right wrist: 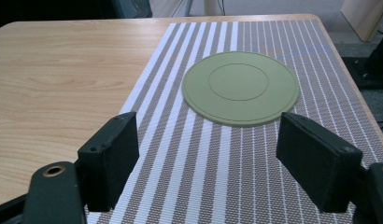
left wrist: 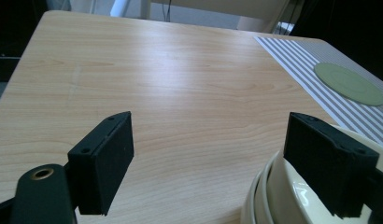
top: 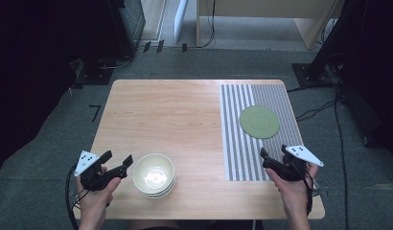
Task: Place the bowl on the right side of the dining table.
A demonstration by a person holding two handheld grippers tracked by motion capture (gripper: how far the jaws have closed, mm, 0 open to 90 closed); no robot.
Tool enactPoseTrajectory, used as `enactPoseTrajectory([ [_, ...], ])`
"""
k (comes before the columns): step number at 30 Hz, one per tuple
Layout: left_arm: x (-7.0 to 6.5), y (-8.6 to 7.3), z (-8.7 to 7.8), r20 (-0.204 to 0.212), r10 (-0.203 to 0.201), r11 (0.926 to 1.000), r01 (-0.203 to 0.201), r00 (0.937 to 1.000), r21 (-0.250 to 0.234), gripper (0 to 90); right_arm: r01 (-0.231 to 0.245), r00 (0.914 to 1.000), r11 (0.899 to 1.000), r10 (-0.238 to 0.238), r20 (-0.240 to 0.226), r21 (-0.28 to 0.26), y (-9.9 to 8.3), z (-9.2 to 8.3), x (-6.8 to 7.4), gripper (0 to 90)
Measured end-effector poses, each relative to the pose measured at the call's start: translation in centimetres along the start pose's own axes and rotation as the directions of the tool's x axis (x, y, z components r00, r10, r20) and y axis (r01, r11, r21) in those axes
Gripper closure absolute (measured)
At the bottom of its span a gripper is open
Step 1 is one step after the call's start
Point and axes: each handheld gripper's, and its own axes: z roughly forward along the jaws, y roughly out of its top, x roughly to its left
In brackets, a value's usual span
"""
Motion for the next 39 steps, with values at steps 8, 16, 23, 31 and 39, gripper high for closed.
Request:
enactPoseTrajectory([
  [8, -0.3, 0.0, 0.2, -0.004, -0.001, 1.0, 0.001, 1.0, 0.008, 15.9, 0.021, 0.9993, 1.0, -0.021, -0.031, 0.003, 0.0, 0.2, 1.4, 23.9],
  [16, -0.5, 0.1, 0.1, -0.036, -0.013, 0.9999, 0.013, 0.9993, -0.001, 23.4, 0.028, 0.9973, 0.999, -0.029, -0.068, -0.014, 0.1, 0.0, 3.0, 28.3],
  [23, -1.1, 0.0, 0.4, -0.002, 0.003, 1.0, -0.003, 1.0, 0.008, 20.0, 0.036, 0.9948, 0.999, -0.037, -0.095, -0.013, 0.1, 0.2, 4.2, 27.3],
  [31, -1.9, -0.2, 0.8, 0.03, 0.028, 0.999, -0.029, 0.9992, 0.035, 22.4, 0.032, 0.9899, 0.999, -0.037, -0.137, -0.042, 0.3, 0.0, 5.7, 26.6],
  [39, -2.8, -0.5, 1.3, 0.051, 0.049, 0.9953, -0.053, 0.9975, 0.082, 31.3, 0.055, 0.9841, 0.998, -0.061, -0.167, -0.036, 0.3, 0.3, 7.3, 27.6],
])
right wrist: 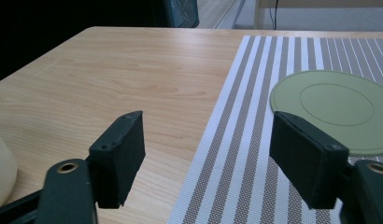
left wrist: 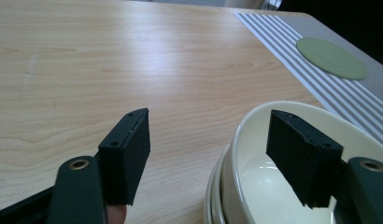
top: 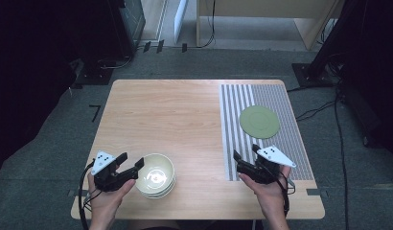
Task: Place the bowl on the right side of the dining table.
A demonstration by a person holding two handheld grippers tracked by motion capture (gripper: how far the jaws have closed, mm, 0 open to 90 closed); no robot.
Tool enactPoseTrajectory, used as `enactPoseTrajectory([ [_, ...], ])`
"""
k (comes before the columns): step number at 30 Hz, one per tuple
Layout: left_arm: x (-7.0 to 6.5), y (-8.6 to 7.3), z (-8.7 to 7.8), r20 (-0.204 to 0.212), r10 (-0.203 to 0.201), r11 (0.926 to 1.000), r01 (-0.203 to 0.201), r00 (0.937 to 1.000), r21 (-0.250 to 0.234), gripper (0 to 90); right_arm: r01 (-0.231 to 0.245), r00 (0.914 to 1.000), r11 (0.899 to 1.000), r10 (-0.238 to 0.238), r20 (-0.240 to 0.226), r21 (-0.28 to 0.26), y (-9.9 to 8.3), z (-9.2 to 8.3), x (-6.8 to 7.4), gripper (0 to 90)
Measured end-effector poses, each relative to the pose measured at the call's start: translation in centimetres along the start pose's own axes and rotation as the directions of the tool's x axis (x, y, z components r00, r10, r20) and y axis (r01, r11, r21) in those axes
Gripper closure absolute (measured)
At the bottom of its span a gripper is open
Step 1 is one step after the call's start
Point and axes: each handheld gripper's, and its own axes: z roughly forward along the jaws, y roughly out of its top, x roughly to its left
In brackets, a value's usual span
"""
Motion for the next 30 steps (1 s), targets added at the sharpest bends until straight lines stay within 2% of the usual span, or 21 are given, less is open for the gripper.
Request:
enactPoseTrajectory([
  [5, 0.0, -0.1, 0.2, 0.021, -0.006, 0.9998, 0.006, 0.9998, 0.017, 37.8, 0.008, 1.0, 1.0, -0.008, -0.006, -0.015, 0.1, 0.1, 0.7, 32.4],
  [6, 0.2, -0.1, 0.2, 0.043, -0.005, 0.9997, 0.004, 0.9991, 0.023, 39.9, 0.009, 0.9999, 1.0, -0.009, -0.013, -0.019, 0.2, 0.1, 1.0, 34.5],
  [11, 0.3, -0.2, 0.2, 0.052, 0.004, 0.9995, -0.006, 0.9986, 0.032, 48.0, 0.019, 0.9989, 1.0, -0.019, -0.044, -0.018, 0.5, 0.2, 1.8, 36.9],
  [12, 0.2, -0.2, 0.2, 0.058, 0.006, 0.9994, -0.008, 0.9983, 0.033, 50.1, 0.019, 0.9974, 1.0, -0.02, -0.07, -0.004, 0.7, 0.4, 2.3, 35.2],
  [17, 0.0, -0.3, 0.3, 0.031, 0.037, 0.9979, -0.039, 0.9988, 0.053, 57.7, 0.02, 0.9959, 1.0, -0.02, -0.088, 0.006, 0.9, 0.8, 3.1, 31.6],
  [26, -1.0, -0.5, 0.9, 0.021, 0.1, 0.9887, -0.102, 0.9947, 0.11, 69.3, 0.035, 0.9891, 0.999, -0.033, -0.144, 0.016, 1.1, 1.8, 5.2, 38.5],
  [28, -1.3, -0.5, 1.1, 0.007, 0.124, 0.9852, -0.124, 0.9922, 0.118, 72.0, 0.043, 0.9857, 0.999, -0.042, -0.163, 0.0, 1.2, 2.0, 6.0, 44.8],
  [30, -1.4, -0.5, 1.1, 0.0, 0.132, 0.9838, -0.131, 0.9913, 0.122, 72.7, 0.04, 0.9842, 0.999, -0.04, -0.173, -0.002, 1.3, 2.1, 6.4, 46.3],
])
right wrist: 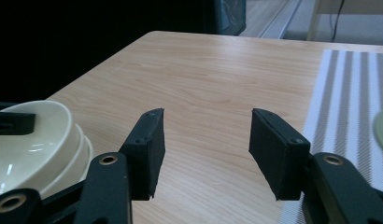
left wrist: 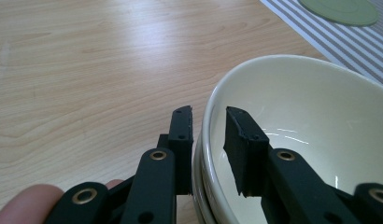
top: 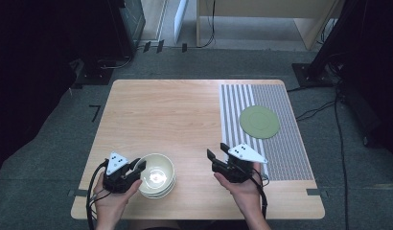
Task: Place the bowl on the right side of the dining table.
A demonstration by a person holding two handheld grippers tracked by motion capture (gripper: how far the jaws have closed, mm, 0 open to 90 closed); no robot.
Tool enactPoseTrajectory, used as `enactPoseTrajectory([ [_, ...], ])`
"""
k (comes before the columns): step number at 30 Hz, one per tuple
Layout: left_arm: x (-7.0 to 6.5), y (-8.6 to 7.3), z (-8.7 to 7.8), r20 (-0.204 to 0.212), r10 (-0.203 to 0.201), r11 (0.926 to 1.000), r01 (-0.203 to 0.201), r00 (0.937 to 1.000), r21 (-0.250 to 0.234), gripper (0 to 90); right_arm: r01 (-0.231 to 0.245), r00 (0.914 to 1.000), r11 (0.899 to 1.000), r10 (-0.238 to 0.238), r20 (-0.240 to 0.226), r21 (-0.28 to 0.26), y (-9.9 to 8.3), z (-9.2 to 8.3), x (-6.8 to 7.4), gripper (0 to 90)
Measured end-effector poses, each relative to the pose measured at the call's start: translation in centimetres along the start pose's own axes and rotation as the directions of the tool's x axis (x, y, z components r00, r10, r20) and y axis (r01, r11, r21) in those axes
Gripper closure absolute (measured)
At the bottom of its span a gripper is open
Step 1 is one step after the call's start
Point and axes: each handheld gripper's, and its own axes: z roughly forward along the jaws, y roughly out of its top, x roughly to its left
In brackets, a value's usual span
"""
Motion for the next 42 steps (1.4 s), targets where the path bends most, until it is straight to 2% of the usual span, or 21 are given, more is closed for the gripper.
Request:
enactPoseTrajectory([
  [3, -0.1, 0.0, 0.1, -0.016, 0.008, 1.0, -0.008, 0.9998, 0.002, 73.6, -0.003, 0.9999, 1.0, 0.003, -0.015, 0.007, 0.0, 0.3, 0.4, 48.4],
  [7, -0.2, 0.0, 0.1, -0.013, 0.029, 0.9996, -0.029, 0.9995, 0.0, 80.0, 0.004, 0.9988, 1.0, -0.004, -0.049, 0.018, 0.0, 0.9, 1.3, 55.1],
  [10, 0.0, -0.1, 0.1, -0.001, 0.043, 0.999, -0.043, 0.9991, -0.007, 81.2, 0.009, 0.9934, 0.999, -0.005, -0.115, 0.037, -0.1, 1.7, 2.2, 62.3],
  [13, -0.1, -0.1, 0.1, -0.011, 0.055, 0.9985, -0.055, 0.9984, -0.008, 82.6, 0.008, 0.9916, 0.999, -0.002, -0.129, 0.049, -0.1, 2.0, 2.6, 61.5],
  [15, -0.1, -0.1, 0.1, -0.015, 0.054, 0.9982, -0.055, 0.9984, -0.023, 83.0, 0.005, 0.9866, 0.998, 0.006, -0.163, 0.07, -0.1, 2.6, 3.3, 61.0],
  [16, 0.0, -0.1, 0.0, 0.008, 0.044, 0.9979, -0.043, 0.999, -0.048, 83.5, 0.007, 0.9851, 0.997, 0.006, -0.172, 0.072, -0.1, 2.7, 3.5, 60.3],
  [17, 0.0, 0.0, -0.1, 0.001, 0.051, 0.9974, -0.051, 0.9987, -0.05, 83.6, 0.008, 0.9838, 0.997, 0.006, -0.179, 0.076, -0.1, 2.8, 3.8, 59.8],
  [21, -0.3, 0.0, -0.2, -0.014, 0.066, 0.9956, -0.067, 0.9977, -0.066, 83.8, 0.011, 0.9826, 0.995, 0.007, -0.185, 0.098, -0.2, 3.4, 4.5, 58.6],
  [23, -0.4, -0.1, -0.3, -0.024, 0.078, 0.9928, -0.08, 0.9966, -0.089, 83.8, 0.011, 0.982, 0.995, 0.008, -0.188, 0.103, -0.2, 3.6, 4.7, 58.6],
  [26, -1.0, 0.0, -0.6, -0.076, 0.126, 0.9832, -0.135, 0.9891, -0.123, 83.8, 0.009, 0.9799, 0.994, 0.013, -0.199, 0.11, -0.3, 3.9, 5.0, 59.3],
  [27, -1.0, 0.0, -0.6, -0.076, 0.126, 0.9832, -0.135, 0.9891, -0.123, 83.8, 0.009, 0.9799, 0.994, 0.013, -0.199, 0.11, -0.3, 3.9, 5.0, 59.3],
  [28, -1.2, 0.0, -0.8, -0.095, 0.132, 0.9786, -0.145, 0.9866, -0.146, 83.9, 0.007, 0.9785, 0.993, 0.016, -0.205, 0.114, -0.4, 4.1, 5.3, 59.7],
  [33, -1.0, 0.0, -1.1, -0.094, 0.125, 0.9748, -0.14, 0.9877, -0.174, 83.8, -0.007, 0.9729, 0.994, 0.032, -0.229, 0.111, -0.4, 4.5, 5.7, 60.1],
  [34, -0.9, 0.0, -1.3, -0.1, 0.126, 0.9717, -0.143, 0.9869, -0.188, 83.8, -0.033, 0.9681, 0.994, 0.059, -0.244, 0.108, -0.4, 4.7, 5.9, 60.4],
  [35, -0.9, 0.0, -1.3, -0.1, 0.126, 0.9717, -0.143, 0.9869, -0.188, 83.8, -0.033, 0.9681, 0.994, 0.059, -0.244, 0.108, -0.4, 4.7, 5.9, 60.4],
  [37, -1.0, 0.0, -1.5, -0.103, 0.13, 0.9672, -0.149, 0.9862, -0.206, 83.7, -0.073, 0.959, 0.992, 0.098, -0.266, 0.101, -0.3, 4.8, 6.1, 60.8],
  [38, -1.1, 0.0, -1.6, -0.103, 0.136, 0.9628, -0.156, 0.9853, -0.22, 83.8, -0.091, 0.9567, 0.991, 0.116, -0.267, 0.103, -0.2, 4.9, 6.4, 60.9],
  [39, -1.1, 0.0, -1.6, -0.103, 0.136, 0.9628, -0.156, 0.9853, -0.22, 83.8, -0.091, 0.9567, 0.991, 0.116, -0.267, 0.103, -0.2, 4.9, 6.4, 60.9],
  [40, -1.3, 0.0, -1.7, -0.108, 0.145, 0.9572, -0.167, 0.9835, -0.236, 83.8, -0.096, 0.9557, 0.989, 0.123, -0.268, 0.11, -0.1, 5.2, 6.7, 61.0],
  [41, -1.3, 0.0, -1.7, -0.108, 0.145, 0.9572, -0.167, 0.9835, -0.236, 83.8, -0.092, 0.9575, 0.989, 0.121, -0.262, 0.119, -0.1, 5.4, 6.9, 61.7],
  [42, -1.4, 0.1, -1.9, -0.113, 0.147, 0.9533, -0.171, 0.9827, -0.249, 83.7, -0.09, 0.9587, 0.988, 0.121, -0.257, 0.128, -0.1, 5.6, 7.1, 61.8],
])
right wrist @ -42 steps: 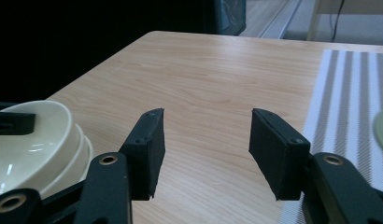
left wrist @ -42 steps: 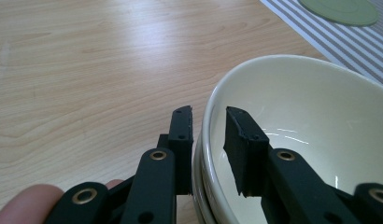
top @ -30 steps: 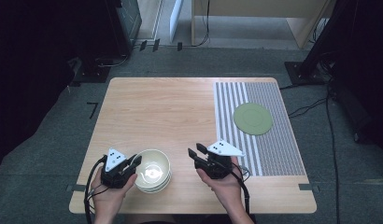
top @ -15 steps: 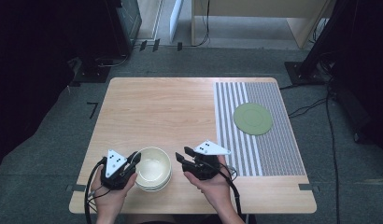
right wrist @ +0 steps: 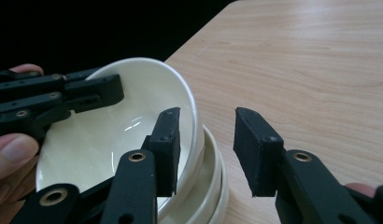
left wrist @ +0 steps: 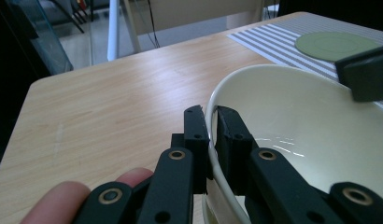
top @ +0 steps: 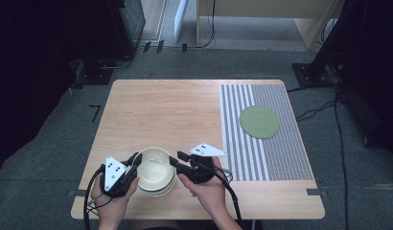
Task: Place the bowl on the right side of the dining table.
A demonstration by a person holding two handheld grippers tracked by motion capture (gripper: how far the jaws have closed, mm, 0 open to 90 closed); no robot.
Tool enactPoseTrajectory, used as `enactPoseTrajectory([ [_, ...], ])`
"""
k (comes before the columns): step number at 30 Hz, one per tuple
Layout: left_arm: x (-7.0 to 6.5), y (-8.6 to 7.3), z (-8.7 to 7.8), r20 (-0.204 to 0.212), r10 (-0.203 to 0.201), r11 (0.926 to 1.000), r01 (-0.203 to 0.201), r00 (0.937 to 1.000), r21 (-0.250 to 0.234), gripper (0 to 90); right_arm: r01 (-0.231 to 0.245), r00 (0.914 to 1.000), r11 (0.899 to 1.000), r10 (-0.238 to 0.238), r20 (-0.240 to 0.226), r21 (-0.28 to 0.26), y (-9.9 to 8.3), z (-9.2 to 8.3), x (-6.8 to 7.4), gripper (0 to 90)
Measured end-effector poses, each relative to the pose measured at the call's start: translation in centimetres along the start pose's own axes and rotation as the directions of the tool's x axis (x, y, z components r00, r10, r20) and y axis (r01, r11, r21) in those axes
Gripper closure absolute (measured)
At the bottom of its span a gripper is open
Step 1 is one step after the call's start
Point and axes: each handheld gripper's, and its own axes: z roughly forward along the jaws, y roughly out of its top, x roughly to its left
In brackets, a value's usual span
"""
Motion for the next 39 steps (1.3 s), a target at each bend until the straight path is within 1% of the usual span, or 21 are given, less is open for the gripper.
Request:
enactPoseTrajectory([
  [5, -0.1, 0.1, -0.3, -0.007, 0.007, 0.9997, -0.008, 0.9999, -0.022, 83.7, -0.009, 0.9999, 1.0, 0.009, 0.007, 0.026, -0.1, 1.0, 0.5, 62.4],
  [8, -0.3, 0.2, -0.5, -0.016, 0.013, 0.9988, -0.014, 0.9998, -0.047, 83.7, -0.026, 0.9994, 0.997, 0.024, 0.026, 0.073, -0.3, 2.2, 0.8, 63.1],
  [9, -0.3, 0.2, -0.5, -0.016, 0.013, 0.9988, -0.014, 0.9998, -0.047, 83.8, -0.026, 0.9994, 0.997, 0.024, 0.026, 0.073, -0.3, 2.2, 0.8, 63.1],
  [10, -0.3, 0.3, -0.7, -0.012, 0.011, 0.9984, -0.011, 0.9999, -0.055, 83.7, -0.039, 0.9987, 0.995, 0.036, 0.036, 0.092, -0.4, 2.7, 1.1, 65.2],
  [13, -0.3, 0.4, -0.8, -0.004, 0.007, 0.9978, -0.007, 1.0, -0.065, 83.7, -0.04, 0.9986, 0.994, 0.036, 0.039, 0.104, -0.4, 3.0, 1.4, 68.6],
  [15, -0.6, 0.5, -1.0, -0.019, 0.022, 0.997, -0.024, 0.9996, -0.074, 83.6, -0.048, 0.9982, 0.992, 0.043, 0.041, 0.12, -0.4, 3.3, 1.7, 74.5],
  [18, -0.7, 0.6, -1.1, -0.023, 0.031, 0.9957, -0.033, 0.9992, -0.087, 83.4, -0.058, 0.9969, 0.991, 0.051, 0.06, 0.117, -0.3, 3.4, 1.8, 78.7],
  [19, -0.8, 0.6, -1.1, -0.029, 0.035, 0.9957, -0.037, 0.999, -0.085, 83.4, -0.059, 0.9949, 0.991, 0.048, 0.089, 0.122, -0.3, 3.4, 2.0, 81.2],
  [22, -0.7, 0.6, -1.2, -0.023, 0.031, 0.9956, -0.033, 0.9993, -0.088, 83.1, -0.066, 0.9944, 0.99, 0.055, 0.091, 0.124, -0.2, 3.4, 2.0, 82.9],
  [24, -0.8, 0.6, -1.2, -0.019, 0.025, 0.9954, -0.026, 0.9995, -0.093, 82.7, -0.069, 0.9937, 0.991, 0.058, 0.095, 0.118, -0.1, 3.4, 1.9, 84.4],
  [27, -0.3, 0.7, -1.3, 0.021, -0.015, 0.9937, 0.017, 0.9997, -0.11, 81.8, -0.036, 0.9938, 0.995, 0.026, 0.108, 0.095, 0.0, 3.2, 2.0, 84.7],
  [29, 0.2, 0.6, -1.3, 0.069, -0.057, 0.9913, 0.064, 0.996, -0.115, 80.5, -0.032, 0.9934, 0.996, 0.023, 0.112, 0.078, 0.0, 3.0, 2.0, 84.6],
  [30, 0.5, 0.6, -1.3, 0.092, -0.084, 0.9879, 0.095, 0.9923, -0.123, 79.2, -0.023, 0.9929, 0.997, 0.015, 0.118, 0.071, 0.0, 2.9, 2.1, 84.6],
  [31, 0.8, 0.7, -1.4, 0.103, -0.122, 0.9806, 0.136, 0.9871, -0.141, 70.4, -0.009, 0.9917, 0.998, 0.001, 0.128, 0.065, 0.1, 2.9, 2.1, 84.5],
  [33, 1.5, 0.8, -1.8, 0.128, -0.166, 0.9687, 0.186, 0.9777, -0.164, 55.5, 0.01, 0.9883, 0.998, -0.018, 0.151, 0.054, 0.1, 2.7, 2.1, 84.5],
  [34, 2.2, 0.9, -2.1, 0.152, -0.203, 0.9559, 0.229, 0.9673, -0.183, 42.5, 0.016, 0.9878, 0.999, -0.022, 0.154, 0.039, 0.1, 2.6, 2.0, 84.5],
  [35, 2.2, 0.9, -2.1, 0.152, -0.203, 0.9559, 0.229, 0.9673, -0.183, 36.1, 0.018, 0.9879, 0.999, -0.023, 0.153, 0.031, 0.2, 2.4, 2.0, 84.6],
  [36, 2.6, 1.1, -2.3, 0.124, -0.202, 0.9601, 0.222, 0.9714, -0.17, 28.5, 0.02, 0.9879, 1.0, -0.024, 0.154, 0.023, 0.2, 2.3, 1.9, 84.5],
  [37, 2.6, 1.1, -2.3, 0.124, -0.202, 0.9601, 0.222, 0.9714, -0.17, 22.6, 0.02, 0.9879, 1.0, -0.024, 0.154, 0.023, 0.2, 2.3, 1.9, 84.5],
  [38, 2.7, 1.1, -2.2, 0.103, -0.207, 0.9618, 0.221, 0.973, -0.161, 22.6, 0.023, 0.9874, 1.0, -0.026, 0.156, 0.016, 0.3, 2.2, 1.8, 84.6],
  [39, 2.8, 1.1, -2.2, 0.084, -0.213, 0.9623, 0.224, 0.9733, -0.154, 17.1, 0.025, 0.9865, 1.0, -0.026, 0.162, 0.009, 0.4, 2.1, 1.8, 84.5],
])
